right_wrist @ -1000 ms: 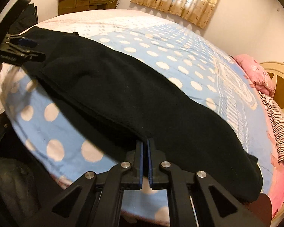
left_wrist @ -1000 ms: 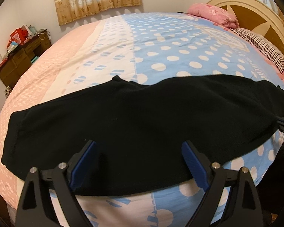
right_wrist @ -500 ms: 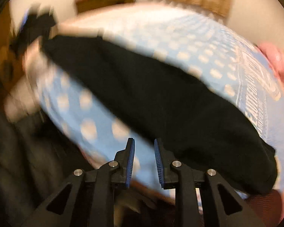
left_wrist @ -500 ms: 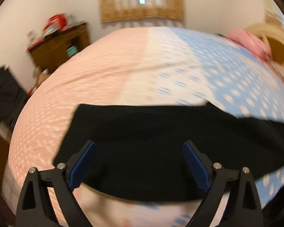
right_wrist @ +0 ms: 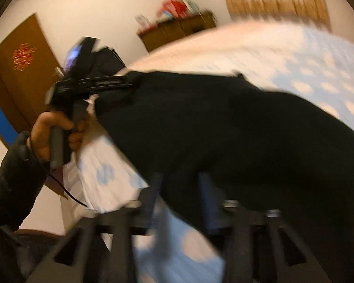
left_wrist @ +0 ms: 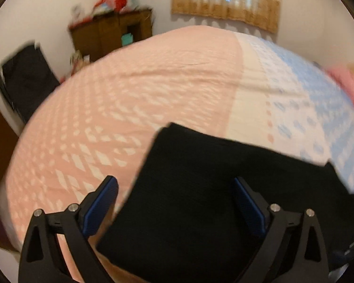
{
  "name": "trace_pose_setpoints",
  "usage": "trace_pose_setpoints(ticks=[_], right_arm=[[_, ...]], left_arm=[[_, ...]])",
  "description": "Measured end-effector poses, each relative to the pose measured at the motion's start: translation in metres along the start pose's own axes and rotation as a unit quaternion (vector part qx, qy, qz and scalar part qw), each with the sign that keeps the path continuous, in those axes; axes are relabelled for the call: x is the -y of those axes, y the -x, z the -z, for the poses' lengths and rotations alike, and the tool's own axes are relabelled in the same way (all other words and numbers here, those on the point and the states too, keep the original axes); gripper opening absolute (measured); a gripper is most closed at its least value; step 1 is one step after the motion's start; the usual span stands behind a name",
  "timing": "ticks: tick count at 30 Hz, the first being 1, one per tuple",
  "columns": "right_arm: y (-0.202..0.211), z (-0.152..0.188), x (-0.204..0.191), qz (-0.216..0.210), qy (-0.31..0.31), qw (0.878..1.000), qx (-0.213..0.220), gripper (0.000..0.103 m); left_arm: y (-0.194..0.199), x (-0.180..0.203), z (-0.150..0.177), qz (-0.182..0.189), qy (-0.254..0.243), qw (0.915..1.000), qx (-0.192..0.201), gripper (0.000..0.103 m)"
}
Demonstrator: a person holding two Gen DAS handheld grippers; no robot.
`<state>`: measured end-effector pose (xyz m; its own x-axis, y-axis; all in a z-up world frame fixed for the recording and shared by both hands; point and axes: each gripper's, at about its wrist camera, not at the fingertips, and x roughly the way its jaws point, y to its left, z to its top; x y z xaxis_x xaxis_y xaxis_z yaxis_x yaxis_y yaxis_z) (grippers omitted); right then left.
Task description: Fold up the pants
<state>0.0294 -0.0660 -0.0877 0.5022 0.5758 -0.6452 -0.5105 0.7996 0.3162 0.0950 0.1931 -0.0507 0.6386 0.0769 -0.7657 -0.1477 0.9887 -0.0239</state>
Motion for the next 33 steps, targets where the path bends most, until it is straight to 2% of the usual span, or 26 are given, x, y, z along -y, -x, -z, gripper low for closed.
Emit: trace_pose_setpoints(ticks=[1,2,4,7,9,11,13,15,19,21,22,23,24,25,26,29,31,33], right_arm=[[-0.003,0.000,-0.006,0.000,0.008,1.000,0.001,0.080],[-0.003,0.001,-0.011,0.007,0.025,1.000,-0.004,0.082],[0.009,-0.002,-0.012,0.000,0.039,0.999,-0.008,0.080],[0.057,-0.011,0.011,-0.006,-0.009,0.999,0.049,0.080],[0.105,-0.018,0.042,0.043,-0.043,0.995,0.085,0.080],[0.149,-0.015,0.076,0.113,-0.084,0.984,0.108,0.080],[0.185,-0.002,0.115,0.182,-0.132,0.969,0.103,0.080],[0.218,0.013,0.148,0.244,-0.185,0.948,0.089,0.080],[0.311,0.050,0.189,0.363,-0.234,0.896,0.101,0.080],[0.354,0.067,0.228,0.417,-0.256,0.867,0.091,0.080],[0.376,0.082,0.246,0.434,-0.280,0.851,0.090,0.080],[0.387,0.092,0.256,0.438,-0.298,0.843,0.092,0.077],[0.398,0.099,0.266,0.437,-0.309,0.840,0.091,0.070],[0.405,0.110,0.277,0.430,-0.320,0.841,0.081,0.056],[0.407,0.120,0.288,0.417,-0.332,0.843,0.071,0.052],[0.404,0.131,0.305,0.373,-0.352,0.855,0.074,0.052],[0.388,0.134,0.312,0.355,-0.363,0.860,0.048,0.052],[0.367,0.135,0.315,0.365,-0.363,0.857,0.005,0.028]], left_arm=[[-0.001,-0.003,-0.003,-0.008,0.004,1.0000,0.002,0.101],[-0.003,-0.005,-0.006,-0.012,0.007,0.9999,-0.002,0.103],[-0.004,-0.005,-0.008,-0.010,0.012,0.9999,-0.007,0.103],[0.006,0.009,-0.010,-0.037,-0.011,0.9992,0.006,0.103],[0.018,0.014,-0.013,-0.047,-0.021,0.9982,0.033,0.102],[0.029,0.023,-0.016,-0.036,-0.025,0.9977,0.052,0.102],[0.034,0.036,-0.018,-0.014,-0.031,0.9978,0.057,0.102],[0.034,0.048,-0.016,-0.005,-0.042,0.9976,0.056,0.102],[0.032,0.061,-0.011,0.006,-0.051,0.9975,0.048,0.102],[0.034,0.064,-0.006,0.017,-0.050,0.9978,0.039,0.102],[0.036,0.066,-0.005,0.022,-0.051,0.9978,0.036,0.102],[0.037,0.068,-0.003,0.027,-0.052,0.9977,0.033,0.102],[0.041,0.075,0.001,0.027,-0.054,0.9977,0.032,0.102],[0.042,0.079,0.002,0.026,-0.057,0.9975,0.031,0.102],[0.044,0.082,0.005,0.023,-0.062,0.9974,0.029,0.102],[0.047,0.087,0.009,0.016,-0.067,0.9973,0.024,0.102],[0.051,0.091,0.008,0.015,-0.066,0.9974,0.025,0.102],[0.058,0.095,0.007,0.015,-0.069,0.9969,0.033,0.102]])
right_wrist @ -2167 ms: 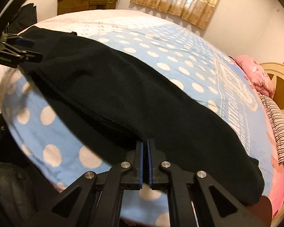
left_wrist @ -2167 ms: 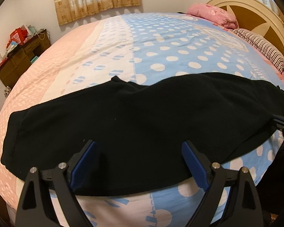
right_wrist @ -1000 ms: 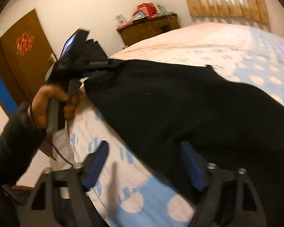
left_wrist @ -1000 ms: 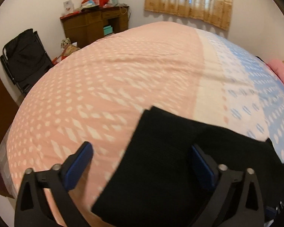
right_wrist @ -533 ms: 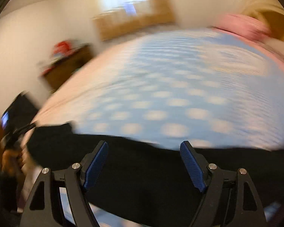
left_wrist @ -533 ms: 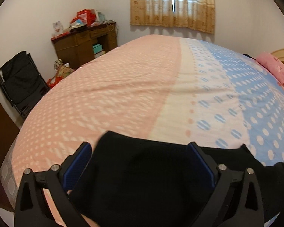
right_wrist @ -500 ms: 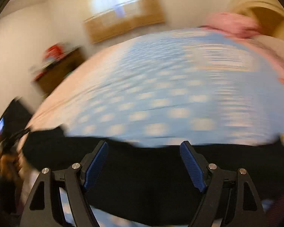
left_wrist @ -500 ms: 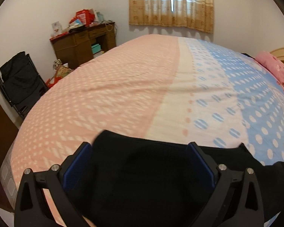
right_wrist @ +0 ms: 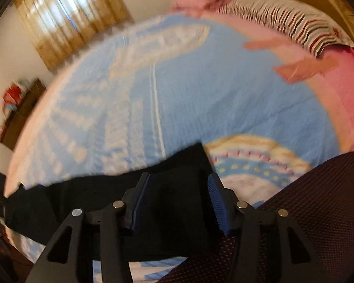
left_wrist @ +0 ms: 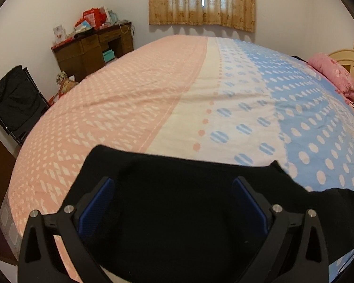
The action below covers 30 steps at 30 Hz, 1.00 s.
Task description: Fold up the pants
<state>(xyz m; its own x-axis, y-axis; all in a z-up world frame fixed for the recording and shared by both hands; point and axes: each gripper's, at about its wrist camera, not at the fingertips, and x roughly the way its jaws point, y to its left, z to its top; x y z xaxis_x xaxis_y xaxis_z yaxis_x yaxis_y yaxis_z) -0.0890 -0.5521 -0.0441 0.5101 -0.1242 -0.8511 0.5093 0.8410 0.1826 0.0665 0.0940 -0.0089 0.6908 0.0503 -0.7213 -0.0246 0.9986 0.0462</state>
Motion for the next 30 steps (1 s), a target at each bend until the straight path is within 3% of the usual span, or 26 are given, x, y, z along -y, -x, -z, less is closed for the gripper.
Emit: trace_pose_setpoints(ticks=[1,3,4,7,10,13,15,18,20,22,25,28,30], right_arm=[[-0.005,0.003,-0.003,0.004,0.009,1.000,-0.008,0.009],[0.004,0.007,-0.014,0.018,0.041,0.999,0.020,0.008],[0.016,0.009,-0.021,0.032,0.066,0.996,0.058,0.007],[0.040,0.008,-0.024,0.062,0.078,0.987,0.123,0.007],[0.027,0.004,-0.018,0.079,0.087,0.988,0.104,0.007],[-0.005,-0.001,-0.006,0.062,0.080,0.994,0.045,0.008],[-0.001,-0.006,0.003,0.040,0.062,0.996,0.053,0.011],[0.024,-0.014,0.027,0.007,0.004,0.996,0.089,0.030],[0.039,-0.013,0.042,-0.019,-0.036,0.993,0.109,0.063],[0.039,-0.011,0.043,-0.044,-0.038,0.994,0.088,0.065],[0.022,-0.004,0.029,-0.030,0.006,0.999,0.042,0.065],[-0.002,0.004,0.022,-0.030,0.010,1.000,0.000,0.065],[-0.011,0.009,0.012,-0.020,0.030,0.999,-0.001,0.065]], left_arm=[[0.004,0.002,-0.001,-0.002,-0.004,1.0000,0.005,0.102],[0.007,0.006,-0.003,-0.006,-0.010,0.9999,0.010,0.102],[0.007,0.007,-0.004,-0.008,-0.012,0.9998,0.011,0.102],[0.008,0.011,-0.007,-0.012,-0.013,0.9998,0.011,0.102],[0.010,0.016,-0.008,-0.006,-0.013,0.9998,0.015,0.102],[0.011,0.023,-0.006,0.000,-0.017,0.9997,0.015,0.102],[0.012,0.028,-0.005,0.003,-0.024,0.9996,0.014,0.102],[0.017,0.031,-0.005,-0.004,-0.037,0.9991,0.022,0.102],[0.017,0.029,-0.006,-0.005,-0.034,0.9991,0.026,0.102],[0.016,0.026,-0.007,0.001,-0.021,0.9995,0.024,0.102],[0.012,0.025,-0.006,0.014,-0.009,0.9997,0.017,0.102],[0.013,0.028,-0.005,0.020,-0.011,0.9996,0.016,0.102],[0.016,0.028,-0.005,0.017,-0.016,0.9995,0.021,0.102]])
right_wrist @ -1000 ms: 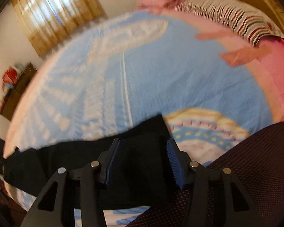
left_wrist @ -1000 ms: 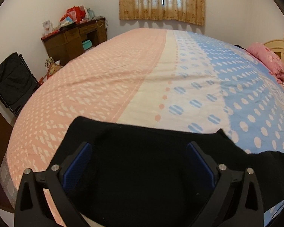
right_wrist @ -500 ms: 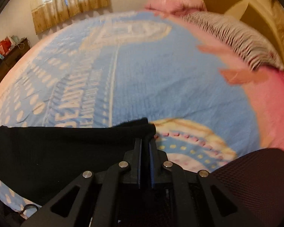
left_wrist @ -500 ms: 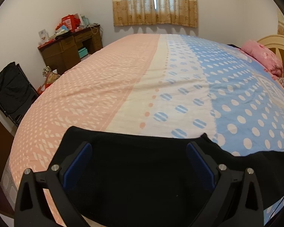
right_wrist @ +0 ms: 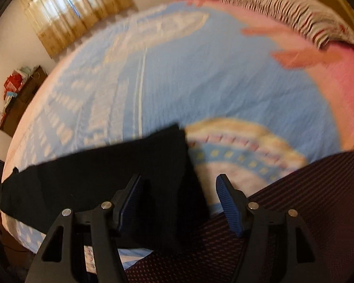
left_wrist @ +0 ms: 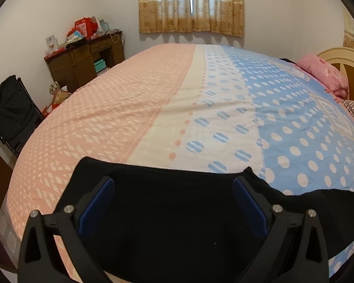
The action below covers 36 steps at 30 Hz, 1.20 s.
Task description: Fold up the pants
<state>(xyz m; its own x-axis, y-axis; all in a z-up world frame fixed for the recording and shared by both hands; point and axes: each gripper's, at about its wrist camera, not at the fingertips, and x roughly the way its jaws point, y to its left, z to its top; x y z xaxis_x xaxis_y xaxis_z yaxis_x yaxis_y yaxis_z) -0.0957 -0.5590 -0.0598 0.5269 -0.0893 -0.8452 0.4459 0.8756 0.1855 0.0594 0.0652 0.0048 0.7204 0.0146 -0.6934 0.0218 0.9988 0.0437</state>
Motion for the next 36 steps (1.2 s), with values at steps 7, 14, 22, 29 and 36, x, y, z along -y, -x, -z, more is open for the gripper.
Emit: trace_pose_setpoints(ticks=[7,14,22,29,36], right_arm=[[-0.004,0.001,-0.031,0.018,0.038,0.998,-0.040,0.025],[0.070,-0.006,-0.086,-0.037,0.028,0.999,0.022,0.012],[0.079,0.000,-0.267,-0.170,0.151,0.973,0.022,0.012],[0.045,0.010,-0.317,-0.176,0.167,0.966,0.089,0.012],[0.077,0.027,-0.202,-0.134,0.021,0.977,0.162,0.071]], left_arm=[[0.004,-0.014,0.004,0.004,0.018,0.9998,0.005,0.103],[-0.001,-0.027,0.009,0.013,0.030,0.9995,0.001,0.103],[-0.003,-0.045,0.020,0.047,0.065,0.9967,-0.004,0.103],[0.008,-0.061,0.028,0.055,0.066,0.9963,0.001,0.103],[0.010,-0.020,0.029,0.104,-0.003,0.9945,0.012,0.103]])
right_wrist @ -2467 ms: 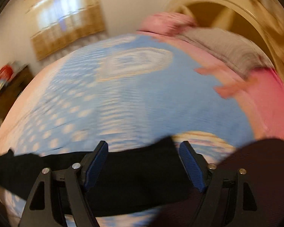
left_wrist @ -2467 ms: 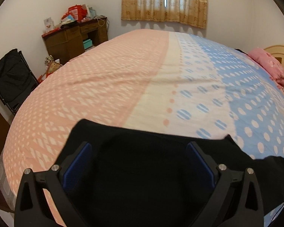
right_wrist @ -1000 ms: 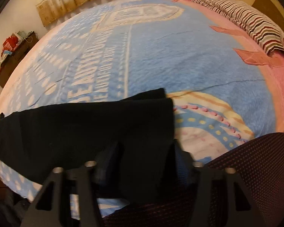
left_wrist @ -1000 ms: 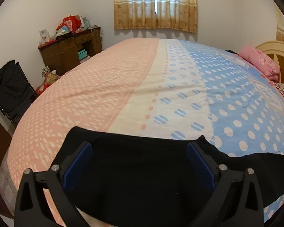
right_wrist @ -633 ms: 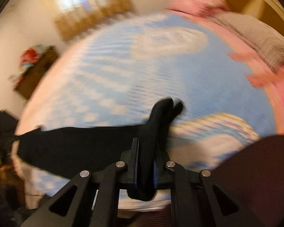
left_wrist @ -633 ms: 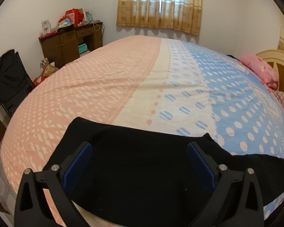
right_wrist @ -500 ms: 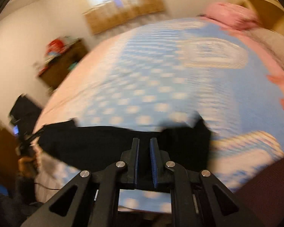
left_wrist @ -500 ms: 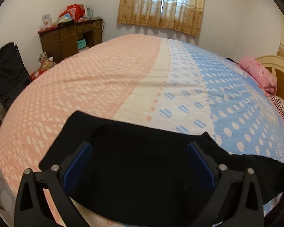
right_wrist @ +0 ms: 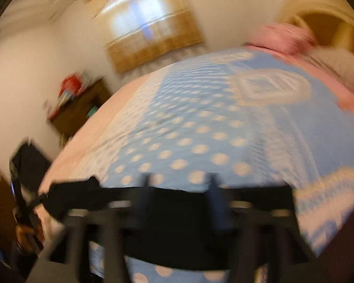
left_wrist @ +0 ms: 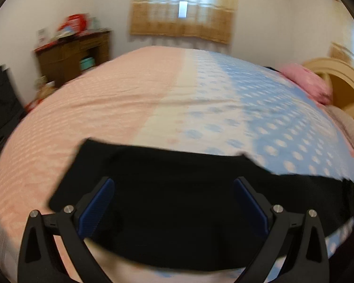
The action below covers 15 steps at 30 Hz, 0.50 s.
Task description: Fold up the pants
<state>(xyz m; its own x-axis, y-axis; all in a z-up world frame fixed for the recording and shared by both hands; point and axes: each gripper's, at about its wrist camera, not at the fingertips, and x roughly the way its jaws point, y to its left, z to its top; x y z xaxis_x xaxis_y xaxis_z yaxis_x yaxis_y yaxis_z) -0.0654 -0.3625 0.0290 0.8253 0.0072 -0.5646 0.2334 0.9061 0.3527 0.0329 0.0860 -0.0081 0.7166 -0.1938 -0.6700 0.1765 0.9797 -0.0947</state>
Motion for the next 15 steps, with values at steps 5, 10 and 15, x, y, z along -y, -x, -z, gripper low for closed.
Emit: trace_pose_setpoints(ticks=[5,10,15], right_arm=[[0.012,0.040,0.014,0.082,0.062,0.995,-0.013,0.071],[-0.030,0.074,-0.014,0.119,0.136,0.982,-0.052,0.071],[-0.061,0.086,-0.023,0.185,0.153,0.970,-0.044,0.071]], left_arm=[[-0.003,0.095,0.000,0.110,-0.115,0.9872,-0.010,0.103],[-0.006,0.171,0.008,0.134,-0.178,0.9746,-0.021,0.103],[-0.007,0.184,0.020,0.158,-0.167,0.9716,-0.057,0.103]])
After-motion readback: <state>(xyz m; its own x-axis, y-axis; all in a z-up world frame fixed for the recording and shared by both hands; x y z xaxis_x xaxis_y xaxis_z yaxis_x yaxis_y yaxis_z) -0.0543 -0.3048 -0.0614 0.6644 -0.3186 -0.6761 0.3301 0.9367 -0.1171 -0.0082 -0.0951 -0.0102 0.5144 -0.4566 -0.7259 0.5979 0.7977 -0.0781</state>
